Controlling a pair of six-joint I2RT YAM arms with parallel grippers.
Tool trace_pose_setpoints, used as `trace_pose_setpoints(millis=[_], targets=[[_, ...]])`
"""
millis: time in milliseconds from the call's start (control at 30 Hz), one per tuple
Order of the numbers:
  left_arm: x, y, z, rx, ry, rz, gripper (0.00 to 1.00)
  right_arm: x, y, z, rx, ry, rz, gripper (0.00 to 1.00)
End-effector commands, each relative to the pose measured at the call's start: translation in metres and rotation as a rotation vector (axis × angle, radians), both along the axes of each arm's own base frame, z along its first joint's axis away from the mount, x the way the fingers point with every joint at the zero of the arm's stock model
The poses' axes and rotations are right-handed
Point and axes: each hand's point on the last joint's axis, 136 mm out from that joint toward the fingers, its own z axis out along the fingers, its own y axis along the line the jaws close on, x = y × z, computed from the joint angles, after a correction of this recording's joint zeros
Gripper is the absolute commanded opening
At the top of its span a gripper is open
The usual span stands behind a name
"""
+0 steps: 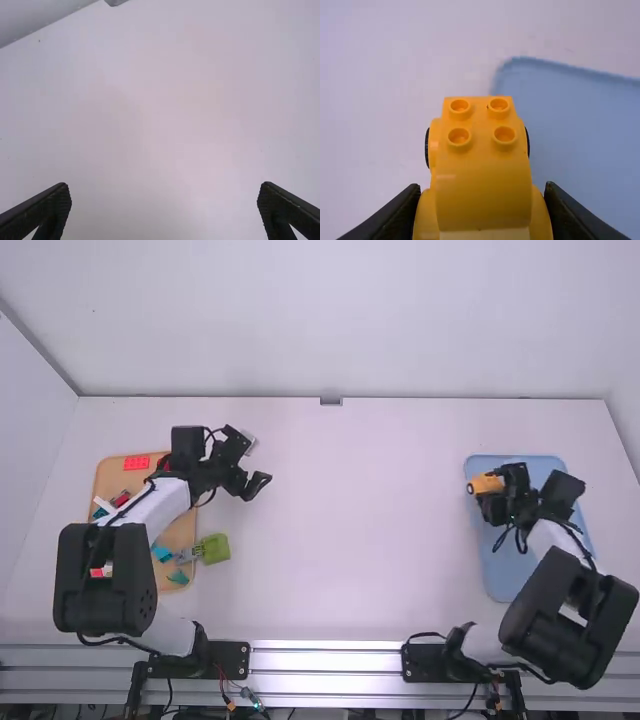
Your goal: Assemble lego blocks to make yellow taxi
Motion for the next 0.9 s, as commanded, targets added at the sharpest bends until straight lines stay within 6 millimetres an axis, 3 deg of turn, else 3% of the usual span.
trace_pose_setpoints(millis=[0, 100, 167, 300, 433, 500, 600, 733, 867], targets=[[-0.002, -0.001, 0.003, -0.037, 0.012, 0.027, 0.99, -0.012, -0.032, -0.009, 0.017, 0.035, -0.195, 0.39], [0.004, 0.000, 0.005, -0.042, 0.008, 0.066, 0.99, -0.027, -0.062, -0.023, -0.008, 0.074, -0.365, 0.43], [0.012, 0.015, 0.003, -0.047, 0.037, 0.200, 1.00, -0.034, -0.070, -0.032, -0.016, 0.097, -0.419, 0.47], [0.021, 0.044, -0.002, -0.073, 0.095, 0.469, 0.99, -0.035, -0.069, -0.041, -0.013, 0.119, -0.423, 0.50], [0.019, 0.046, -0.001, -0.091, 0.110, 0.503, 0.99, -0.030, -0.064, -0.040, -0.032, 0.119, -0.409, 0.57], [0.019, 0.046, 0.003, -0.092, 0.103, 0.504, 0.99, -0.029, -0.063, -0.041, -0.055, 0.130, -0.411, 0.76], [0.016, 0.046, 0.013, -0.094, 0.087, 0.502, 0.99, -0.029, -0.065, -0.041, -0.078, 0.145, -0.471, 0.97], [0.012, 0.046, 0.032, -0.091, 0.051, 0.497, 0.99, -0.031, -0.069, -0.034, -0.143, 0.157, -0.547, 0.99], [0.002, 0.045, 0.066, -0.092, -0.022, 0.480, 0.99, -0.031, -0.064, -0.011, -0.193, 0.124, -0.618, 0.99]])
